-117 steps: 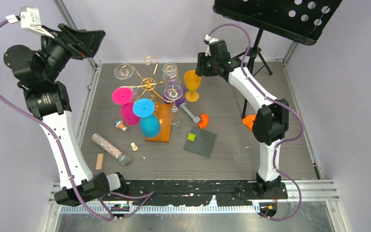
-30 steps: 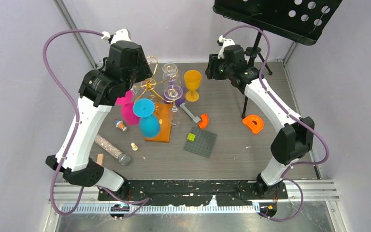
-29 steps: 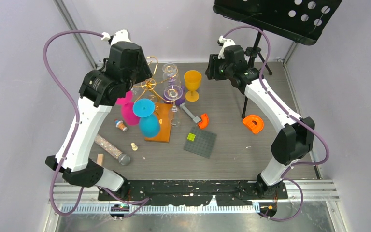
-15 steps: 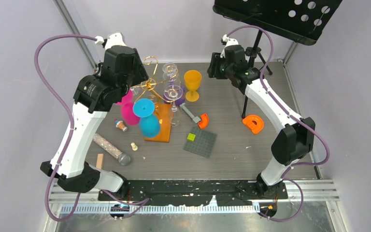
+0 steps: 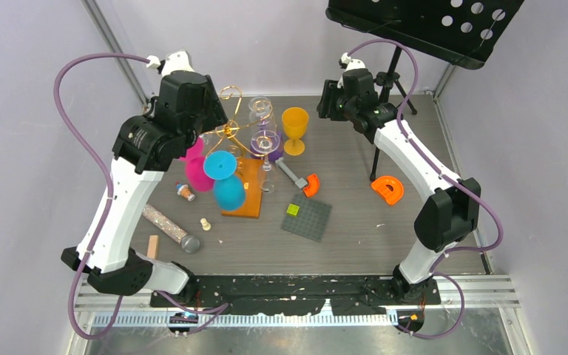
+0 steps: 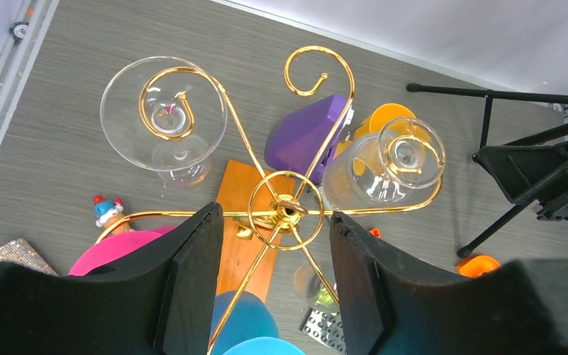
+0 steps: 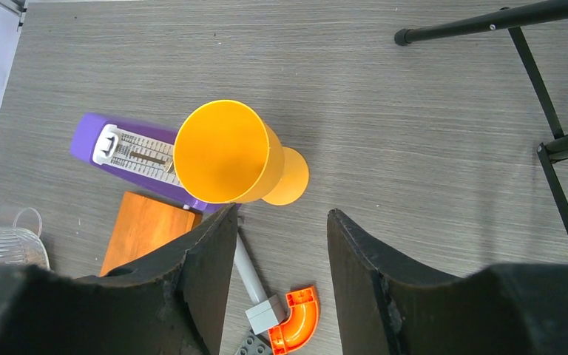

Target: Place the wine glass upside down on the wine glass rack

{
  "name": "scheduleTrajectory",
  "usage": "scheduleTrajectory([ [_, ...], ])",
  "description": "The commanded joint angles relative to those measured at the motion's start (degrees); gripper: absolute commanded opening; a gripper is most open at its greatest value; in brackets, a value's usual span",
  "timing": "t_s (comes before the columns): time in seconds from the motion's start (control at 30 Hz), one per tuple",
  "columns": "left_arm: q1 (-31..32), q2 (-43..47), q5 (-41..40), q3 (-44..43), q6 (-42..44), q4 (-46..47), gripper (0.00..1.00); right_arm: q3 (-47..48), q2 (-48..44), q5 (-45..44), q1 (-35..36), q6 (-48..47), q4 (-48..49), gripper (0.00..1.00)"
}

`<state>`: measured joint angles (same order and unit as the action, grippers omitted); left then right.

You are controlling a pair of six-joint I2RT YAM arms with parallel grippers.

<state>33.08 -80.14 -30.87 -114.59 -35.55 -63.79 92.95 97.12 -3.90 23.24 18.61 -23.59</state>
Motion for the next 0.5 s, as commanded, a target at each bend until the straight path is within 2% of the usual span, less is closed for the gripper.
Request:
scheduleTrajectory([
  [0.0, 0.55, -0.18, -1.29, -0.36, -0.16, -0.06, 0.54, 1.86, -0.83, -1.53, -0.09, -0.28, 2.14, 0.55],
  [0.47, 3.4, -2.78, -4.78, -3.56, 0.57, -1.95, 0.52, -0.22, -3.11, -2.68, -0.04, -1.99, 3.37, 0.55],
])
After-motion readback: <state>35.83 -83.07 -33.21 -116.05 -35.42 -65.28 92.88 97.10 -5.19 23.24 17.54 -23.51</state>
